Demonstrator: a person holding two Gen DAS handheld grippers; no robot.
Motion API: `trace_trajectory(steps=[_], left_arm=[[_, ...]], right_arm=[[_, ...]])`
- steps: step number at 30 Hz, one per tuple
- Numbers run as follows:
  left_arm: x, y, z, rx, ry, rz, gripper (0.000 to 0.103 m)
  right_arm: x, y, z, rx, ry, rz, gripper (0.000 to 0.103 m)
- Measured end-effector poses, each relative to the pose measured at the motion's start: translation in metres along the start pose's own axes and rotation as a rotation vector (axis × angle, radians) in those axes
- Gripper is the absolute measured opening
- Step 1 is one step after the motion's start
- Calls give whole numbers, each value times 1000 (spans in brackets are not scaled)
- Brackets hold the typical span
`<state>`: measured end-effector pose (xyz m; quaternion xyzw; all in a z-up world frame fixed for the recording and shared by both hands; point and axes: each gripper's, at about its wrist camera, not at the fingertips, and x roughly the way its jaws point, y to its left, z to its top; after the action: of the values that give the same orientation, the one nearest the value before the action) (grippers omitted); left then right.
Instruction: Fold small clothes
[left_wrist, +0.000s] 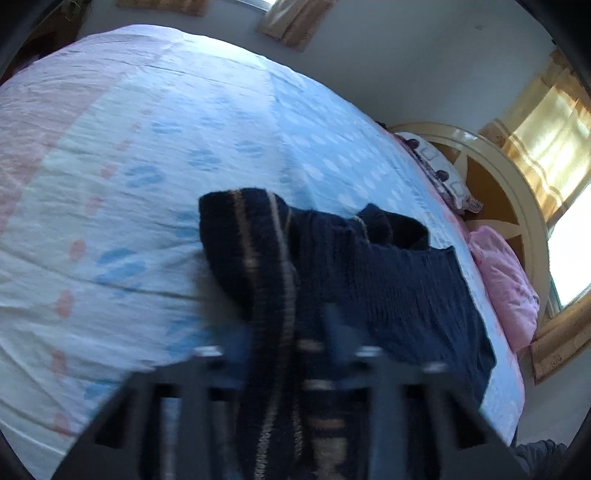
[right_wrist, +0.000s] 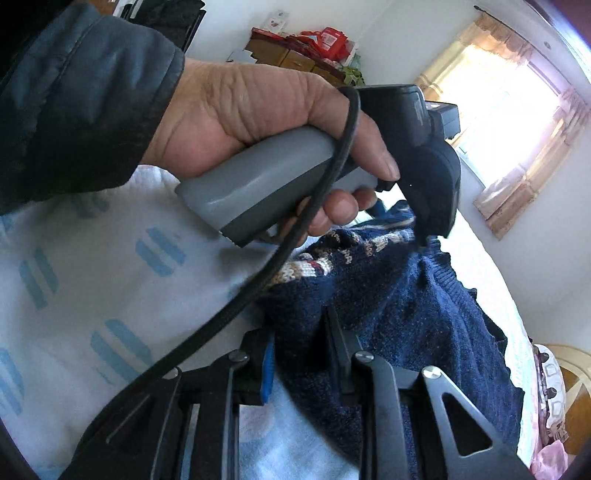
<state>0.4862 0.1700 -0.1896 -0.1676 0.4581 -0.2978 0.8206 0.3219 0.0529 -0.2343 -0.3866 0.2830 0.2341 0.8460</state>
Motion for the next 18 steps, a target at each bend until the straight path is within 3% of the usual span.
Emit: trace_trajectory(steps=[2, 7, 18], left_arm=[[-5, -3, 0, 10, -10, 22, 18], [-15, -9, 3, -11, -33, 7, 16], [-33, -53, 17, -53, -139, -75, 15]], right_arm=[[-7, -2, 1, -1, 1, 14, 12], [-31, -16, -3, -19, -31, -7, 11], [-80, -85, -38, 171, -116, -80, 10]])
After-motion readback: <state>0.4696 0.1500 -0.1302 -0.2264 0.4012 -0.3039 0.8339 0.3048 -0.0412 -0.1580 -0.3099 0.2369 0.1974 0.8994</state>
